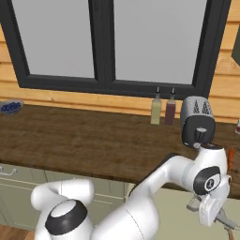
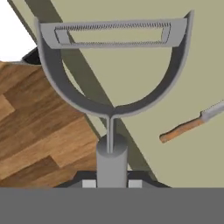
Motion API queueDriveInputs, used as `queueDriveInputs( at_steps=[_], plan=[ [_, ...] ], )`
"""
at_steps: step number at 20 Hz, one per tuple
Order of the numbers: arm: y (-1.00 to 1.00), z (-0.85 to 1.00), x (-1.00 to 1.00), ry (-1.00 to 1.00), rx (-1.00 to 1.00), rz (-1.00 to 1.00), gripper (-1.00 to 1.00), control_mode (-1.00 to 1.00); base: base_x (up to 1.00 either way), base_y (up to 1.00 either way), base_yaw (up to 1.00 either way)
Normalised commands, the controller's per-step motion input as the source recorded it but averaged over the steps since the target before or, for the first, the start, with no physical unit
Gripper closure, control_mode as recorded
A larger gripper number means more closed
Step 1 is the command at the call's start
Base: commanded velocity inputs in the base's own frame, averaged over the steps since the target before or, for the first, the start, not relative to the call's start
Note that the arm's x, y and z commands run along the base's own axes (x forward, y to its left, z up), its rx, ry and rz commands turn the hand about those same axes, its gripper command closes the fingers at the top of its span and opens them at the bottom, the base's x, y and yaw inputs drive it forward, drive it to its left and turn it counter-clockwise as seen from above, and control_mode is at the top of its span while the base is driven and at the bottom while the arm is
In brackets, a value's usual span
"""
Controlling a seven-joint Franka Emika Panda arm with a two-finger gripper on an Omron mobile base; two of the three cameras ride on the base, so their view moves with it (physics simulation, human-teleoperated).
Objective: Place the appropriate cutting tool for cutting the carrot skin on the cutting board.
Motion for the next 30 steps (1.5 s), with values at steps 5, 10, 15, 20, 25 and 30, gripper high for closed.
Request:
queueDriveInputs(
  at_steps=[5,10,15,20,25,30],
  plan=[
    [-0.13,1.00,0.05,-0.17,0.01,0.22,1.00,-1.00,0.00,0.00,0.00],
    [-0.26,0.89,0.43,-0.19,0.01,0.13,1.00,-1.00,0.00,0.00,0.00],
    [-0.23,0.35,0.72,-0.12,0.02,0.05,1.00,-1.00,0.00,0.00,0.00],
    [-0.08,-0.04,0.71,-0.07,0.00,0.04,1.00,-1.00,0.00,0.00,0.00],
    [0.00,-0.31,0.53,-0.08,0.00,0.05,1.00,-1.00,0.00,0.00,0.00],
    [-0.01,-0.54,0.29,-0.11,0.00,0.07,1.00,-1.00,0.00,0.00,0.00]
  ],
)
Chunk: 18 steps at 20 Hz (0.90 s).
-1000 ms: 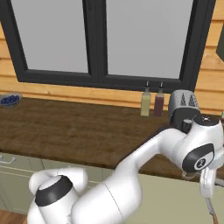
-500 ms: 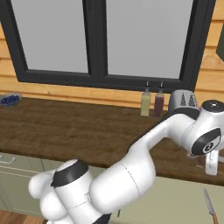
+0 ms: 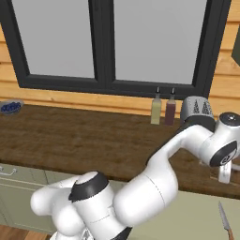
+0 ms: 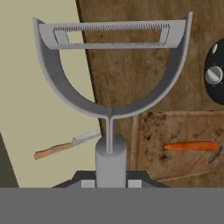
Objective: Place the appropriate cutting tool for cutting the carrot skin on the cutting board.
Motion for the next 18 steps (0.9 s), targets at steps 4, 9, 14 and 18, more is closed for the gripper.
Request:
queueDriveInputs(
  at_steps=[4,9,14,18],
  plan=[
    [-0.11,-0.48,0.34,-0.09,0.00,0.05,1.00,-1.00,0.00,0.00,0.00],
    [-0.32,-0.39,0.55,0.01,0.00,0.02,1.00,-1.00,0.00,0.00,0.00],
    [-0.32,-0.37,0.62,0.03,0.00,0.01,1.00,-1.00,0.00,0.00,0.00],
    [-0.31,-0.33,0.56,0.08,0.00,0.01,1.00,-1.00,0.00,0.00,0.00]
  ],
)
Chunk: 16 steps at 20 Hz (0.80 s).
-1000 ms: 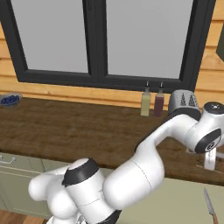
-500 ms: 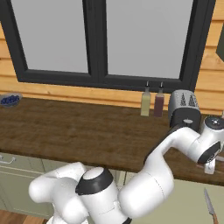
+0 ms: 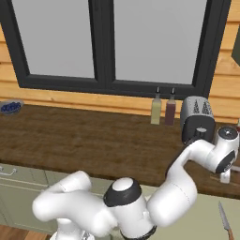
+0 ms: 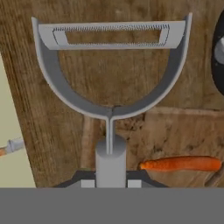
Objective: Place the appropriate cutting tool for cutting the carrot skin on the cutting board.
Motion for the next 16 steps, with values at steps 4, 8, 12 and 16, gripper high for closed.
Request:
queueDriveInputs(
  at_steps=[4,8,12,16],
  plan=[
    [-0.34,-0.30,0.45,0.10,0.00,0.01,1.00,-1.00,0.00,0.00,0.00],
    [-0.31,-0.46,0.38,0.11,0.00,0.01,1.00,-1.00,0.00,0.00,0.00],
    [-0.17,-0.60,0.38,0.10,0.00,0.01,1.00,-1.00,0.00,0.00,0.00],
    [-0.19,-0.45,0.32,0.02,0.03,0.03,1.00,-1.00,0.00,0.00,0.00]
  ],
)
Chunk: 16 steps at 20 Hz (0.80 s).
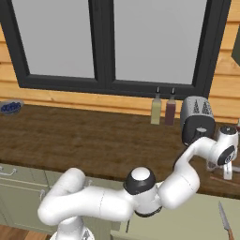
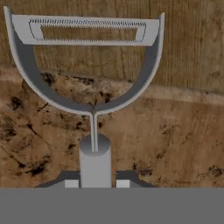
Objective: Place the appropriate cutting tool for cutting the carrot skin on the cutting board.
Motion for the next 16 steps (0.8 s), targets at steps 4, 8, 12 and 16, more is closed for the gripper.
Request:
queueDriveInputs(
  at_steps=[4,8,12,16],
  plan=[
    [-0.07,-0.50,0.18,0.00,0.02,0.03,1.00,-1.00,0.00,0.00,0.00],
    [0.02,-0.26,-0.29,-0.02,0.01,0.05,-1.00,-1.00,0.00,0.00,0.00],
    [0.40,0.02,-0.62,-0.01,0.00,0.05,-1.00,-1.00,0.00,0.00,0.00],
    [0.75,0.21,-0.51,0.00,0.00,0.13,-1.00,-1.00,0.00,0.00,0.00]
  ],
)
